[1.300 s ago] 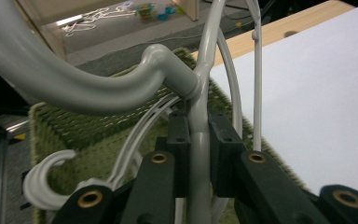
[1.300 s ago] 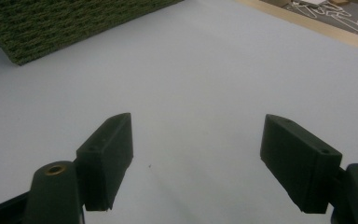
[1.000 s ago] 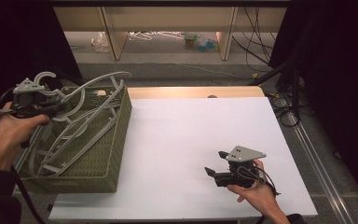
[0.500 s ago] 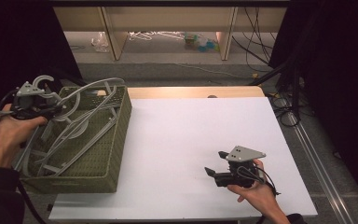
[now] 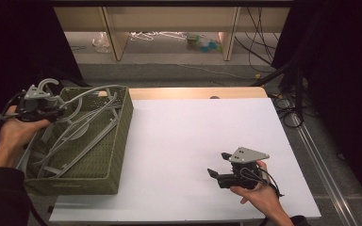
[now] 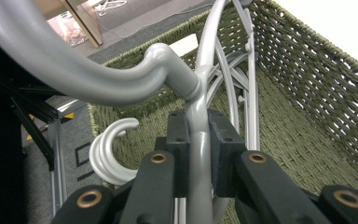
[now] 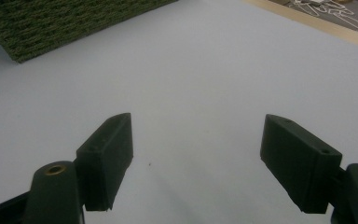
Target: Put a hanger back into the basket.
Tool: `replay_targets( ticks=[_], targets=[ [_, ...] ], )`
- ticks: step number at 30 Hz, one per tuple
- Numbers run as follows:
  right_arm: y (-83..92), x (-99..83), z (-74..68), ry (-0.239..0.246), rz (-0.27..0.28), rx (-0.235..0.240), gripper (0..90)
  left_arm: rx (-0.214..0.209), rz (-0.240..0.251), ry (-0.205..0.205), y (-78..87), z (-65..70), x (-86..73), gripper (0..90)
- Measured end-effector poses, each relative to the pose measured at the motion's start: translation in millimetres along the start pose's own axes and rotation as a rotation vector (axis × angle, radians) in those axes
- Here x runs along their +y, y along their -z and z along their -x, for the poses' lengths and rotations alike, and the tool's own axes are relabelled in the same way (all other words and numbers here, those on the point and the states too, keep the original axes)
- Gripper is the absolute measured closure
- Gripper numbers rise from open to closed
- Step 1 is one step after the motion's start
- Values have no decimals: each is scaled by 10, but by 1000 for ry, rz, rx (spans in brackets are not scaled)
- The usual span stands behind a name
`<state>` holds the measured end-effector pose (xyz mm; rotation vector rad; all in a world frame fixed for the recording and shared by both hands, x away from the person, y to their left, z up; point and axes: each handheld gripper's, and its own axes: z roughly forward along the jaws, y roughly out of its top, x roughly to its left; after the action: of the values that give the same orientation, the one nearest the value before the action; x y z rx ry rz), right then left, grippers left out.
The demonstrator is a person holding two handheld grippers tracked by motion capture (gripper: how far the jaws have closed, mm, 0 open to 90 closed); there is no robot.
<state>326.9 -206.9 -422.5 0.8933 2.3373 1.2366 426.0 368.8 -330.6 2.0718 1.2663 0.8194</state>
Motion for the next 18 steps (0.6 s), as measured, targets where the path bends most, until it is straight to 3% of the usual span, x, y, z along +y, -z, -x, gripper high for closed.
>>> replay_targets(
  ticks=[2, 7, 13, 18],
  targets=[
    [-1, 1, 0, -1, 0, 1, 264, -12, -12, -20, -5, -10, -30, 799],
    [-9, 1, -8, 1, -1, 1, 264, -24, -27, -19, -77, 20, -83, 797],
    [-10, -1, -8, -6, -6, 2, 265, -51, -51, 14, -203, 86, -114, 795],
    [-10, -3, -5, -2, -5, 4, 264, -52, -72, 13, -319, 139, -159, 794]
  ],
)
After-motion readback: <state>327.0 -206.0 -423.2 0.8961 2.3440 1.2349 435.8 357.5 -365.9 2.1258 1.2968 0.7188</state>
